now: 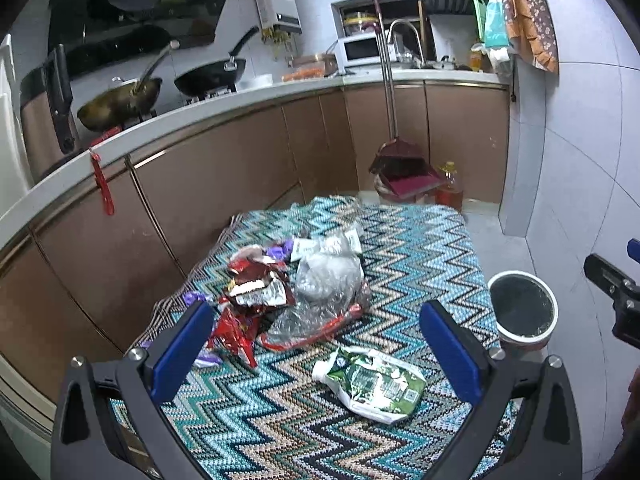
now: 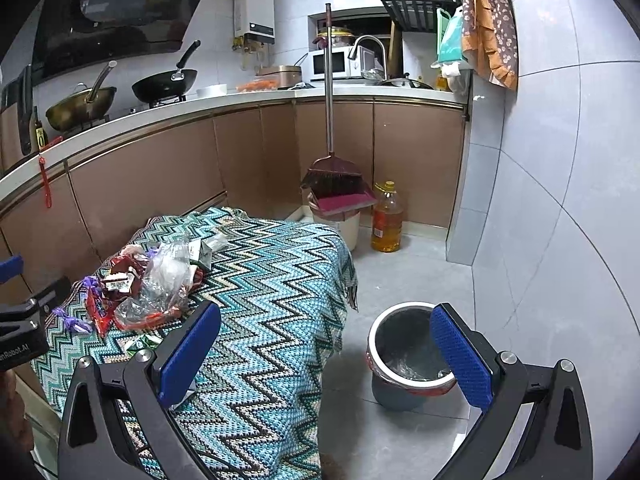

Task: Collect trash
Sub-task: 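Move both tools toward the trash pile on the patterned cloth, then grasp the red wrapper with the left tool while the right tool grasps the green milk carton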

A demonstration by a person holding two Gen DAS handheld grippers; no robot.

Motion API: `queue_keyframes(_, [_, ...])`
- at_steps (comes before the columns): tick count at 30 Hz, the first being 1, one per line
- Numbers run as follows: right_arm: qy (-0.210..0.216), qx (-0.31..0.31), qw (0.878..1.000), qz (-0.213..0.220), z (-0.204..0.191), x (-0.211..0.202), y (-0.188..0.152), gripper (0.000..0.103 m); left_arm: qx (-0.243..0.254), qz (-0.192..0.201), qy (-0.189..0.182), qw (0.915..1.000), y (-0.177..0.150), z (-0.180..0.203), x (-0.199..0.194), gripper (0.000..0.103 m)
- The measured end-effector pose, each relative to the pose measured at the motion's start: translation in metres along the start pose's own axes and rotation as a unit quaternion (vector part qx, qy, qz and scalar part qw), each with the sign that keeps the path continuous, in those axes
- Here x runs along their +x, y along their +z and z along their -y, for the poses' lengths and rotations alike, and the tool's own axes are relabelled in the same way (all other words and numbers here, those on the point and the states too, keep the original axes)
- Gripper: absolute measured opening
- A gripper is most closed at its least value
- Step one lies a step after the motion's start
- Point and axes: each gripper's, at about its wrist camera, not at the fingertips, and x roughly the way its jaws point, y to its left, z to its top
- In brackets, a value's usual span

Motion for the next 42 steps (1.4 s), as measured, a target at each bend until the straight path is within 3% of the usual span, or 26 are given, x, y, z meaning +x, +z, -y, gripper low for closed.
queue_keyframes(15, [0.051,-0.017,0.999,0.001,-0.022,0.012,0.010,0.103,-0.018,0.010,0.006,0.9998,0.000,-0.023,0.008,0.103])
queue_keyframes(22, [0.102,-0.063,0.993,-0.023,-0.051,0.028,0.006,0.103,-0.048,0.014,0.057,0.9971,0.001,-0.065,0.016,0.103])
queue_keyframes(28, [0.157,-0.083,0.983,-0.052,-0.075,0.050,0.000,0.103,-0.086,-0.021,0.093,0.9918,-0.005,-0.113,0.026,0.103])
queue_keyframes(34, [0.235,-0.096,0.961,-0.112,-0.101,0.081,-0.011,0.099,-0.123,-0.053,0.109,0.9850,-0.025,-0.152,0.039,0.103])
queue_keyframes(38, [0.276,-0.121,0.938,-0.173,-0.123,0.107,-0.030,0.088,-0.154,-0.083,0.093,0.9803,-0.045,-0.178,0.052,0.103])
queue_keyframes(42, [0.306,-0.151,0.917,-0.208,-0.144,0.127,-0.048,0.087,-0.168,-0.109,0.068,0.9773,-0.062,-0.189,0.069,0.103])
